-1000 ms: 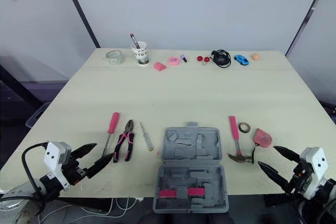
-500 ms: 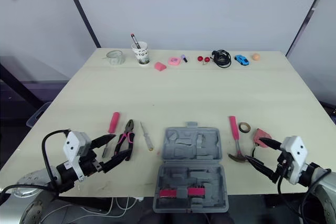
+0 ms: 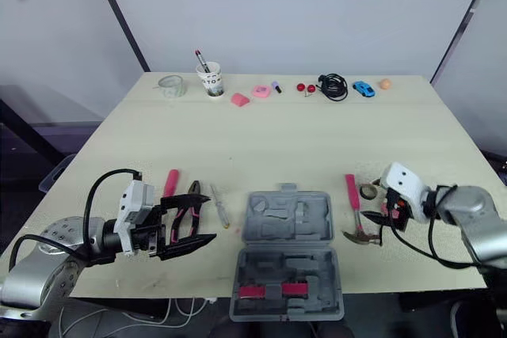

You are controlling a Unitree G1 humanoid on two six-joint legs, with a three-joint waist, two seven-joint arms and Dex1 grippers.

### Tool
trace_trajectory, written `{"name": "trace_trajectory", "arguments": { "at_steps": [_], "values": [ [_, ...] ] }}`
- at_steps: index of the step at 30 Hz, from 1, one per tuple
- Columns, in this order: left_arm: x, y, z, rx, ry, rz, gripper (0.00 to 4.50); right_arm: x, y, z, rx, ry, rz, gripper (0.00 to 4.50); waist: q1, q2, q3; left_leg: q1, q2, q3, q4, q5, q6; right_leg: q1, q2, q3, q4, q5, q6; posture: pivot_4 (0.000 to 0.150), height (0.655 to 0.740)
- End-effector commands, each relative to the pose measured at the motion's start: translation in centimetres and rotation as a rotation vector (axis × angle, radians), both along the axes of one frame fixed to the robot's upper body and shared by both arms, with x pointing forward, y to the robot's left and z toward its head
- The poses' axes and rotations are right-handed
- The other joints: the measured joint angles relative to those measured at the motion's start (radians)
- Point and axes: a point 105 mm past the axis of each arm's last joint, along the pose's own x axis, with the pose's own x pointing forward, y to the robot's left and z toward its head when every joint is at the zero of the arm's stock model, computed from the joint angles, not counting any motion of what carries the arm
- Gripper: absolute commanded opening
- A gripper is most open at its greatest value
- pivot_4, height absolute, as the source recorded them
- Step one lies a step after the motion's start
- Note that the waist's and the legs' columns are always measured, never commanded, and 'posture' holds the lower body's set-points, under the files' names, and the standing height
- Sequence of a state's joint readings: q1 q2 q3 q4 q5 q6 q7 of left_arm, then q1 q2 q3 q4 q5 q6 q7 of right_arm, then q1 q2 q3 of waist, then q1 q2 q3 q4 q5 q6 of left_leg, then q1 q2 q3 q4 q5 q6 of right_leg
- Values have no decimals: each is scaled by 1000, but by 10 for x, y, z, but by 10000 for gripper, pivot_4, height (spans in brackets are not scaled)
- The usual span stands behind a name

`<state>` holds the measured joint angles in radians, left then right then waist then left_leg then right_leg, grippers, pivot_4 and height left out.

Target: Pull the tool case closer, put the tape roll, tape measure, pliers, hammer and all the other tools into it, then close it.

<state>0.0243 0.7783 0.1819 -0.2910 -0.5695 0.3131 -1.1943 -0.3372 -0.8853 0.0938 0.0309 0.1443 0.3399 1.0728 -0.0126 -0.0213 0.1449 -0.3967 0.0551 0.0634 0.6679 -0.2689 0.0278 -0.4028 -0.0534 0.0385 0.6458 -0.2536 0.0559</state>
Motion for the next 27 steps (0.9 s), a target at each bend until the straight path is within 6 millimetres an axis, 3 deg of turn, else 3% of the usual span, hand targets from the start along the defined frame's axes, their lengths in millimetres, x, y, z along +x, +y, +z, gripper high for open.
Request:
{"name": "trace_trajectory", "arguments": {
  "at_steps": [1,13,27],
  "values": [
    [0,-7,11,-45,-19,-66,44753,10,-4,1,-179,32,73,44457,0,0,0,0,0,0,0,0,0,0,0,0,0,0,0,1500,7400],
    [-4,-24,26,-107,-10,-167,44753,36,-6,-10,-490,101,247,44457,-1,1,1,-1,0,1,1,0,0,0,0,1,0,0,0,1500,7400],
    [-11,-38,33,-121,-33,-208,44753,52,-8,-28,-614,183,279,44457,-2,1,1,0,0,1,1,0,0,0,0,2,1,0,0,1500,7400]
  ]
}}
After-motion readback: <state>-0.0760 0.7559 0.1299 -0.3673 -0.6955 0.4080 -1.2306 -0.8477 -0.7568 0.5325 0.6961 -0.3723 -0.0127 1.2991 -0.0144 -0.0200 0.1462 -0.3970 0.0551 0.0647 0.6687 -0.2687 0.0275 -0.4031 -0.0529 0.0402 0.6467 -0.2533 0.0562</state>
